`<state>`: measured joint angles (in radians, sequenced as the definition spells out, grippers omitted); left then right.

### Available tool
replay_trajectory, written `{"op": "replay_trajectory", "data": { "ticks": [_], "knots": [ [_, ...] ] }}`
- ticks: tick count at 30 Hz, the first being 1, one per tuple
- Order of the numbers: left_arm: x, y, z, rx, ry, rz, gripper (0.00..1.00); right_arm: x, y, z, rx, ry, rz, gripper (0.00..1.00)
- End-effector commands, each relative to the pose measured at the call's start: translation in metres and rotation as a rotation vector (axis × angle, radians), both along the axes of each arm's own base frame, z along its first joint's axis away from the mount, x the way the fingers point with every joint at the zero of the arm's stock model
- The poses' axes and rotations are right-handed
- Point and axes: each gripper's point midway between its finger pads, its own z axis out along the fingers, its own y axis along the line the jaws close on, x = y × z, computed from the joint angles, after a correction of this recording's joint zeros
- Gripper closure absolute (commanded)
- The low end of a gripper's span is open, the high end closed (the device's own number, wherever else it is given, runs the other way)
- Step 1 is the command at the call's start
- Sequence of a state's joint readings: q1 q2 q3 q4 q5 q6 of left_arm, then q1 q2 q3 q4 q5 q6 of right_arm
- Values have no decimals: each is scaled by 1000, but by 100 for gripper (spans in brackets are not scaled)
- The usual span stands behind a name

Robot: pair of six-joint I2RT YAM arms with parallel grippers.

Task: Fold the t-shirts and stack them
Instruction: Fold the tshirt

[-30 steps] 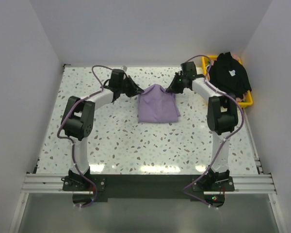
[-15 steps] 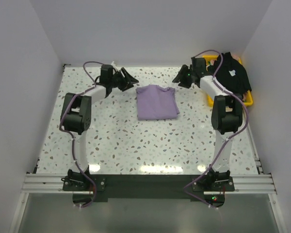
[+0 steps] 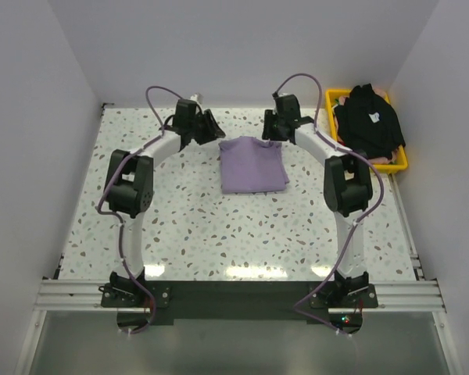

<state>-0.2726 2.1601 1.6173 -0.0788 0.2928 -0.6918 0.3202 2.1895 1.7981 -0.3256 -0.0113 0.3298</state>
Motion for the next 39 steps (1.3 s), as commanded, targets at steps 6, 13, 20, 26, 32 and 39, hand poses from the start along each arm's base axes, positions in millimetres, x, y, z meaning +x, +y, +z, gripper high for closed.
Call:
{"op": "replay_trajectory", "data": {
  "ticks": [6,13,20,26,32,39],
  "knots": [
    [15,5,-8,164,-28,15,52,18,-30,-1,-146,-31,-80,57],
    [16,0,-18,176,-15,10,54,17,-20,-15,-120,8,-70,58],
    [17,-4,-25,161,-3,5,56,16,-14,-20,-85,26,-78,58],
    [20,-12,-18,116,-23,-9,58,18,-11,-16,-57,18,-85,64],
    [23,-20,-10,66,-42,-21,76,19,-9,-13,-37,18,-101,87],
    [27,-23,4,37,-75,-24,100,14,-22,22,-33,-53,-176,100]
  ]
}}
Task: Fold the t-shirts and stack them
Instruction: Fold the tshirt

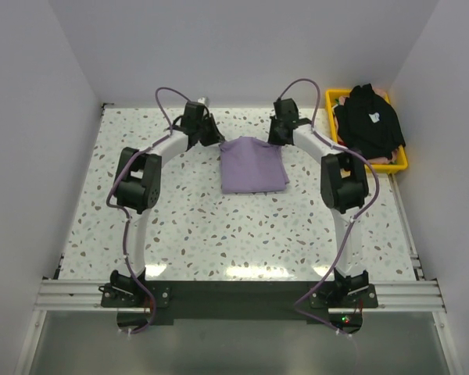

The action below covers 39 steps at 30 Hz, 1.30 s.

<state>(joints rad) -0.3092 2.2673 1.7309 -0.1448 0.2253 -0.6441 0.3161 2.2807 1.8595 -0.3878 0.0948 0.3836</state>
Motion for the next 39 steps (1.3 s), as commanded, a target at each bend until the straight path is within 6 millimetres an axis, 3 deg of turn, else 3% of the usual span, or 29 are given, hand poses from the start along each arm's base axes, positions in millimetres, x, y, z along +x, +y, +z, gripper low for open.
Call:
{"op": "replay_trajectory", "data": {
  "ticks": [1,4,5,10,16,18,19,20,22,23,26,29,30,32,33,34,39],
  "knots": [
    [17,-11,35,-55,-101,-17,100,9,-6,74,24,-164,-66,100],
    [20,-11,41,-66,-120,-9,100,4,-17,88,6,-197,-106,100],
    [21,-10,42,-66,-124,-4,100,3,-21,100,8,-222,-116,100],
    [25,-8,44,-77,-131,10,100,5,-34,110,-30,-242,-166,100],
    [25,-6,48,-84,-142,7,98,20,-49,71,-47,-164,-200,100],
    [23,-6,50,-89,-150,1,88,24,-54,47,-45,-115,-199,100],
    [23,-5,50,-88,-149,0,83,29,-53,47,-33,-116,-194,100],
    [22,-5,51,-88,-149,-3,73,31,-54,44,-26,-107,-192,96],
    [23,-6,60,-96,-183,-5,67,37,-56,35,-18,-90,-189,86],
    [22,-6,62,-101,-192,-11,62,39,-58,34,-15,-85,-186,73],
    [14,-8,67,-118,-206,-24,57,43,-61,47,-21,-102,-182,53],
    [2,-14,66,-131,-197,-44,57,40,-65,71,-31,-139,-195,48],
    [-1,-17,71,-136,-208,-51,58,35,-64,71,-37,-136,-195,48],
    [-7,-22,70,-130,-209,-57,60,26,-63,93,-70,-174,-209,46],
    [-9,-24,74,-123,-220,-59,61,18,-64,87,-91,-159,-214,46],
    [-9,-24,73,-112,-220,-58,66,12,-63,101,-89,-182,-216,46],
    [-8,-34,63,-75,-191,-62,80,-19,-25,97,-60,-186,-141,46]
  ]
}}
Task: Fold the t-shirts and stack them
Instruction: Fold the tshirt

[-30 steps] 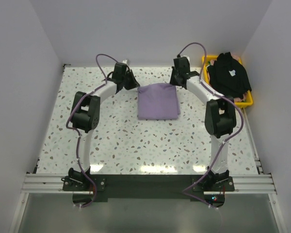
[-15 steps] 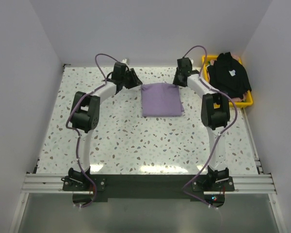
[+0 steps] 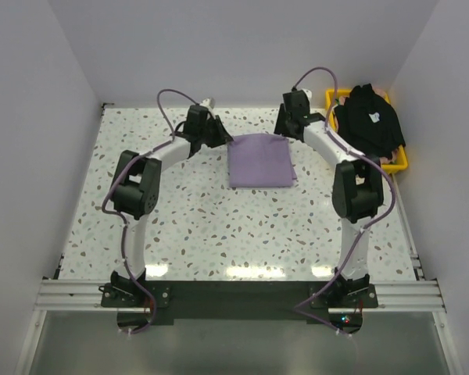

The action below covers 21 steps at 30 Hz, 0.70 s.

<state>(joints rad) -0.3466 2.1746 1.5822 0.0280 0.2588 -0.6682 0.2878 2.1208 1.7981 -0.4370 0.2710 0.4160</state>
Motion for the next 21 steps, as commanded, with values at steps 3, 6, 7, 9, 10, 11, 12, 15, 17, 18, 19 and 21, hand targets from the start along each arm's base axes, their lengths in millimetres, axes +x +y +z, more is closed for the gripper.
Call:
{"op": "replay_trajectory", "data": {
  "ticks": [3,6,7,9,10,11,12,15,17,18,19,21],
  "knots": [
    [13,-15,31,-1,-86,-10,83,-29,57,34,47,-102,104,46],
    [24,-19,22,3,-87,-18,83,-45,84,23,43,-82,154,46],
    [27,-20,20,8,-87,-21,83,-48,89,17,40,-74,165,46],
    [37,-22,11,7,-91,-22,83,-55,103,-2,30,-41,191,46],
    [41,-22,9,-1,-96,-24,81,-58,105,-8,20,-28,193,46],
    [44,-20,4,-1,-90,-15,81,-59,107,-14,15,-15,192,46],
    [51,-21,-6,0,-79,-10,81,-61,107,-22,12,3,194,46],
    [59,-11,-26,12,-46,14,81,-67,107,-41,-3,41,203,46],
    [65,-1,-33,17,-37,43,81,-71,107,-49,-6,62,222,45],
    [66,2,-38,14,-29,48,81,-72,108,-53,-5,70,233,45],
    [68,4,-38,9,-30,54,80,-75,109,-58,-7,85,239,45],
    [74,12,-39,-1,-29,66,77,-81,112,-66,-3,118,270,41]
  ]
}}
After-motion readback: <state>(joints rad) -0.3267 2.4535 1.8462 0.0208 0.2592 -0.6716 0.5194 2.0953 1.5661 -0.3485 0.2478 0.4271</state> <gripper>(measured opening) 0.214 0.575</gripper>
